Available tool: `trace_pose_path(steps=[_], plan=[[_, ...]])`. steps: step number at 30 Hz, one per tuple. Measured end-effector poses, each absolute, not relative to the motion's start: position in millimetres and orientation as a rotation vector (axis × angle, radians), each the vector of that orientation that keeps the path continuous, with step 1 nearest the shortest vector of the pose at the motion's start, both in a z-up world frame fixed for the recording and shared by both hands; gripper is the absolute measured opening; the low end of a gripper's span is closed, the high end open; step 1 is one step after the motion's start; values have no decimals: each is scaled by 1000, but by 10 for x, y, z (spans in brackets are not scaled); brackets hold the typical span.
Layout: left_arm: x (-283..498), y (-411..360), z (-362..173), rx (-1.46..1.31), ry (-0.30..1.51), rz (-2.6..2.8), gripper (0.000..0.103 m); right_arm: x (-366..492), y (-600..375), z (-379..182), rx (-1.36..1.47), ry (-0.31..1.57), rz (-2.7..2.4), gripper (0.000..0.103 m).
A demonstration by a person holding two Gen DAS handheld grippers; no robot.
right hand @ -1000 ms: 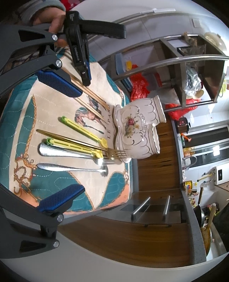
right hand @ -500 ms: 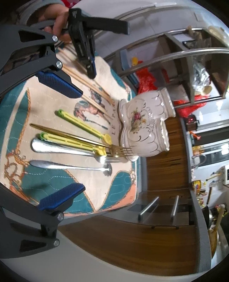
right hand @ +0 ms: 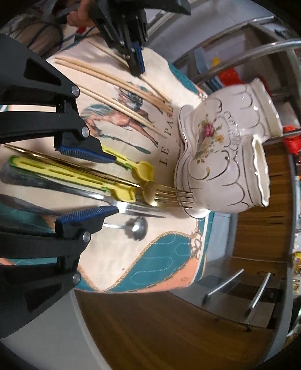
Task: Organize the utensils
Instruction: 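Grasp a wooden chopstick with the left tool while the right tool grasps the gold fork, then lower chopstick into tall pot with left tool while right tool lowers fork into small pot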
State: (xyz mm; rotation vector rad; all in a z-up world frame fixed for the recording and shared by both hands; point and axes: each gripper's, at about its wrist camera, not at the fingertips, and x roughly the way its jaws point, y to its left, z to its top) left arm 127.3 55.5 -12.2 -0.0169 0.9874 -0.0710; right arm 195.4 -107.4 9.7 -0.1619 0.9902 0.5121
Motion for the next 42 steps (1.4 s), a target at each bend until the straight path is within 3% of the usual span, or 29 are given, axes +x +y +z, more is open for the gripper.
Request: trace_pose_path(steps=[4,6,18,27,32,42], plan=[[1312,541,-118,17,1020,-81,8,2072,-988,67,-182,1040,502,16],[1329,529,-107,41,1043,-88,8,2088,-964,57,-174,1058,508,12],[1496,464,-61,214,1241,-177,8,2161,-1060,100,-94,1135,531,7],[1487,470,-78,226,1251,-202,6,2126,-1204,197,31,1113,591,7],[1386,589,-33,144,1187,-211,6,2050,-1276,321,73,1065,626,7],[895,738,514,-59,824,-251,6,1871,-1452,539,141,906,663,7]])
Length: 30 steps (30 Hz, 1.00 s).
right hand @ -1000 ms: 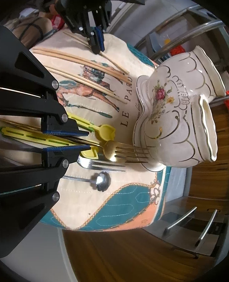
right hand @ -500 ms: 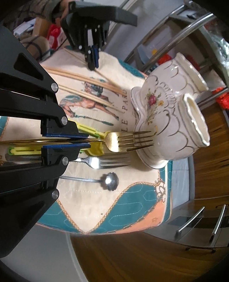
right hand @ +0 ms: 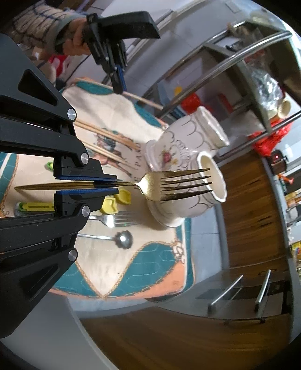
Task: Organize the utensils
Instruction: 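Lower chopstick into tall pot with left tool while right tool lowers fork into small pot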
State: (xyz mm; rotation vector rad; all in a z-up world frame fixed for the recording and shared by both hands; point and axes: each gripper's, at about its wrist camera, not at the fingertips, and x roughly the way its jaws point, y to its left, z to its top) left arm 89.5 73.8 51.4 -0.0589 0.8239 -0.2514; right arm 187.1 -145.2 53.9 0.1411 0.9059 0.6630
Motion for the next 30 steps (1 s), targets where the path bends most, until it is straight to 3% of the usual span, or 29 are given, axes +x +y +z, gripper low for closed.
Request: trace_pose_path(steps=[17,30], plan=[[1043,581,1021,-188,487,-208,6,1777,-1381,789,115,708,663,7],[1482,638,1476,-270,239,-157,6,2026,-1311,1378,164,487,708,7]])
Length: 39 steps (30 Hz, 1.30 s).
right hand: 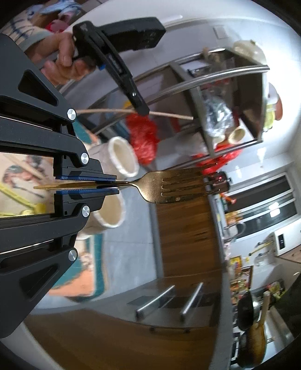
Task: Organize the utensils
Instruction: 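Lower chopstick into tall pot with left tool while right tool lowers fork into small pot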
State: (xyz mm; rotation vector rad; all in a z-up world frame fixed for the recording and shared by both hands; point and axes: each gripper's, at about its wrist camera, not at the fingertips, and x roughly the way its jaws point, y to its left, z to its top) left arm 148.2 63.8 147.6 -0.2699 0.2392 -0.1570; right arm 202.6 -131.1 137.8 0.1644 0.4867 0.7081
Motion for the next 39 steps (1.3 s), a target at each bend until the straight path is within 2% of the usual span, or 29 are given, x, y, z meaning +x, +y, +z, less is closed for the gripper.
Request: trace_pose_path(steps=[9,17,28,39], plan=[[1888,588,1686,-217,133,-138,6,2307,-1252,1621,191,403,707,7],[2200,613,1503,-196,104,-93,6,2500,-987,1803,98,353,656,7],[1928,471,1061,-132,115,-63,6,2676,-884,1381,75,430,590,7],[1834,433,893,-84,165,-24,6,2539,-801,1032,46,489,595,7]])
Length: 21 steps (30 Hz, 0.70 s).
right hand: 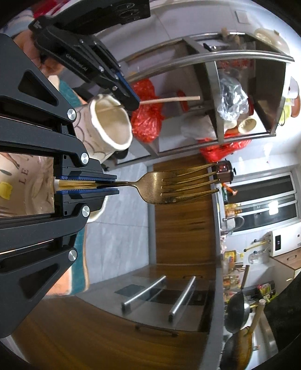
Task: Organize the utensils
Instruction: 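Lower chopstick into tall pot with left tool while right tool lowers fork into small pot, then open both tools to release the chopstick and the gold fork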
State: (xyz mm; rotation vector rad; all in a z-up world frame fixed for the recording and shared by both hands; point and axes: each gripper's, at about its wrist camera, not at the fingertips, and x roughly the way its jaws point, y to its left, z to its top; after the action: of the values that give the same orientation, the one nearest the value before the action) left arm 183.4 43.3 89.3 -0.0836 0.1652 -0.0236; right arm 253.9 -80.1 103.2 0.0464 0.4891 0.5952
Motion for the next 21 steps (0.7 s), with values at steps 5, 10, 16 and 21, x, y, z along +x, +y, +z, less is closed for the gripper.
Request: trace_pose_path(steps=[5,10,16,21], plan=[[1884,483,888,-96,200,5,6,2631,-821,974,68,509,594,7],[1891,448,891,-76,216,1,7,2696,-809,952,86,517,600,7],[1843,502,885,-76,219,9,38,2771,-859,909,131,528,596,11],[1720,584,931,-103,206,22,68,2811,-903,879,153,543,593,30]])
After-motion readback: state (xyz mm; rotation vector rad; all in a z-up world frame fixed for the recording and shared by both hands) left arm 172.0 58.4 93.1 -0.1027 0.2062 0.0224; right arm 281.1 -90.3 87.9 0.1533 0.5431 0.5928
